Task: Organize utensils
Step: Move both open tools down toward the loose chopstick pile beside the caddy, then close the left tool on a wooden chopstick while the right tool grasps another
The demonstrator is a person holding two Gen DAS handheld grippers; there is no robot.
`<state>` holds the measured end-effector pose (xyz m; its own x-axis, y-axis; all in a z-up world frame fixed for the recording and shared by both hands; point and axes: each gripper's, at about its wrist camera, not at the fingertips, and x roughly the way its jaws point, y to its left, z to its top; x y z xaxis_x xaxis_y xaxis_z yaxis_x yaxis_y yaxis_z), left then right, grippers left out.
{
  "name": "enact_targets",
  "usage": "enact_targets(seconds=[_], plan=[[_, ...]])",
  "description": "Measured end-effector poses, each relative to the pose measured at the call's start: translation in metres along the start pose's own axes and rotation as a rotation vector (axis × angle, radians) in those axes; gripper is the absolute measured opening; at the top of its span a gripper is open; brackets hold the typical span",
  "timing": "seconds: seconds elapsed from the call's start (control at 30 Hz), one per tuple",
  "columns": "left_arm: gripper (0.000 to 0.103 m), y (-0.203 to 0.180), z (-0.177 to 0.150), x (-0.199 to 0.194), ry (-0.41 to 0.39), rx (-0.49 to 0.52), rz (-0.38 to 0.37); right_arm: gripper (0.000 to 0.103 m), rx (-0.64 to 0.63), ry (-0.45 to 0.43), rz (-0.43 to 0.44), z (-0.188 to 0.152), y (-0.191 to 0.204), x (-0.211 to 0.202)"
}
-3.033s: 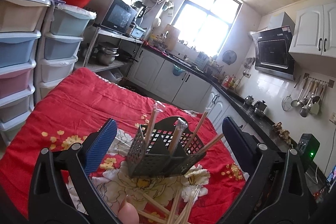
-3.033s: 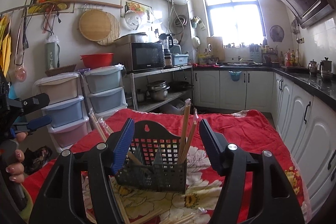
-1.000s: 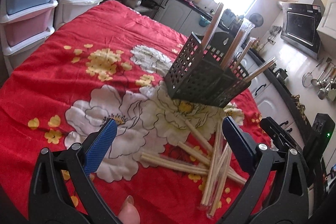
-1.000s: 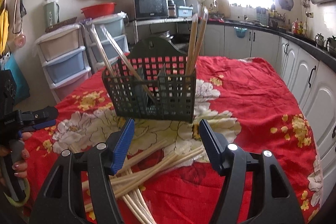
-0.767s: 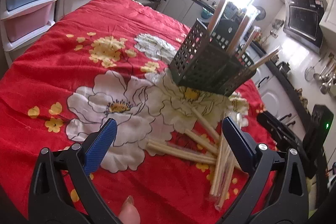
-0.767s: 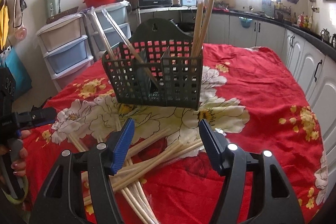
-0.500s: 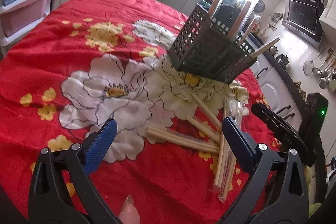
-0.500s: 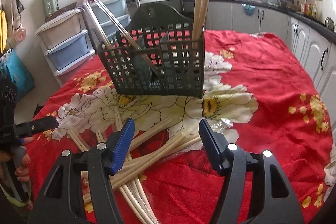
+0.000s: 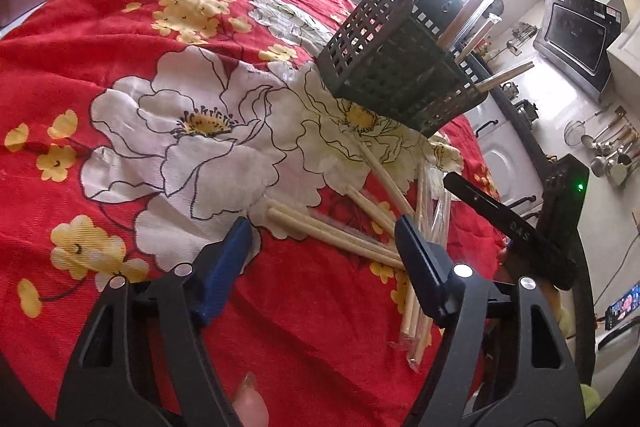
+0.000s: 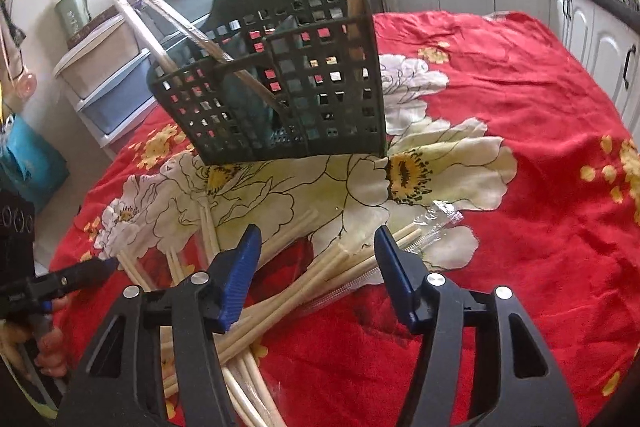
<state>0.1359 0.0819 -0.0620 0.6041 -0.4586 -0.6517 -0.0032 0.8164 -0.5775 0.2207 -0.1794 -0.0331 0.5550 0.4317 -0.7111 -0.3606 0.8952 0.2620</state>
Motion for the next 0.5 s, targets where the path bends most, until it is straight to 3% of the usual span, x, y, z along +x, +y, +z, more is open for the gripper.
enact_targets(seconds=[0.33, 0.5], plan=[[0.048, 0.005, 0.004, 0.01, 0.016, -0.049, -0.047, 0.048, 0.077, 0.027, 0.047, 0.005, -0.009, 0.01], [0.031, 0.012, 0.008, 0.014, 0.014, -0.092, -0.059, 0.043, 0.1, 0.037, 0.064, 0.005, -0.011, 0.013]])
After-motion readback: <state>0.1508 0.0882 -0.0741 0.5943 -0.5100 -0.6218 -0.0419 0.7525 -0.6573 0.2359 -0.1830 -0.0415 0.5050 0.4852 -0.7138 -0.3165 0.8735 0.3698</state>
